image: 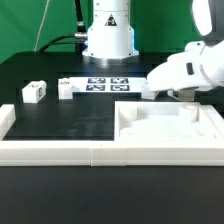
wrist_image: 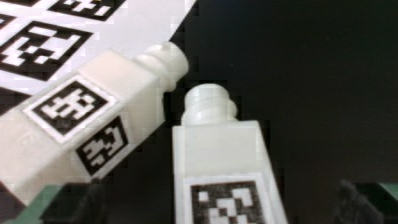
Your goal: Assemble one leg
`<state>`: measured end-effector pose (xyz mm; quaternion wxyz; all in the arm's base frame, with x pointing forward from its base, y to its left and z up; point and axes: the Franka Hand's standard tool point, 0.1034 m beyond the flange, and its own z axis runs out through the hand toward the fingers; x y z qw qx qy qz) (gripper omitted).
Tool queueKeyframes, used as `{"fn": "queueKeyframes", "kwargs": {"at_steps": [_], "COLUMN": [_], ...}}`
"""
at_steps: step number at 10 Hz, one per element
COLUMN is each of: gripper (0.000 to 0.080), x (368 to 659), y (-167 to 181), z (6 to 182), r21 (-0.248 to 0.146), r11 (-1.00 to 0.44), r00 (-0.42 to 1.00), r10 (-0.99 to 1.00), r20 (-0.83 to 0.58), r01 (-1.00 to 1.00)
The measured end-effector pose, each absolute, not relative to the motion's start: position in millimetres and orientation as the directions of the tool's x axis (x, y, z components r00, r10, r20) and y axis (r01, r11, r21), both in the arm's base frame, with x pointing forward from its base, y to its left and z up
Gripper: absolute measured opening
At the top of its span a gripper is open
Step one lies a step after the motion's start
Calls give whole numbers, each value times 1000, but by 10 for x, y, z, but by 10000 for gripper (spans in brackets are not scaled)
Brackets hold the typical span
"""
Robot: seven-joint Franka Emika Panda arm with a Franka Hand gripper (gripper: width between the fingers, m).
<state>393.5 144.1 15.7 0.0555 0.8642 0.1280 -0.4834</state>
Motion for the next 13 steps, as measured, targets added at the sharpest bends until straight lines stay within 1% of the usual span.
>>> {"fn": "queueKeyframes", "kwargs": {"at_steps": [2,5,6,7,8,9,13], "gripper": [649,649,529,529,334,285,285], "x": [3925,3913,3914,3914,3914,3913,3913], "y": [1441,1451,1449,1449,1449,1450,1450], "z": [95,61,60,60,60,61,61], "r21": [-29,-30,-30,-30,-30,-30,-30], "r11": [-961,-961,-961,-961,-961,-961,-961], "r00": [505,512,512,512,512,512,512], "r10": [169,172,172,172,172,172,172], "r20": [-846,-842,-842,-842,-842,-842,-842], "r01": [273,274,274,274,274,274,274]}}
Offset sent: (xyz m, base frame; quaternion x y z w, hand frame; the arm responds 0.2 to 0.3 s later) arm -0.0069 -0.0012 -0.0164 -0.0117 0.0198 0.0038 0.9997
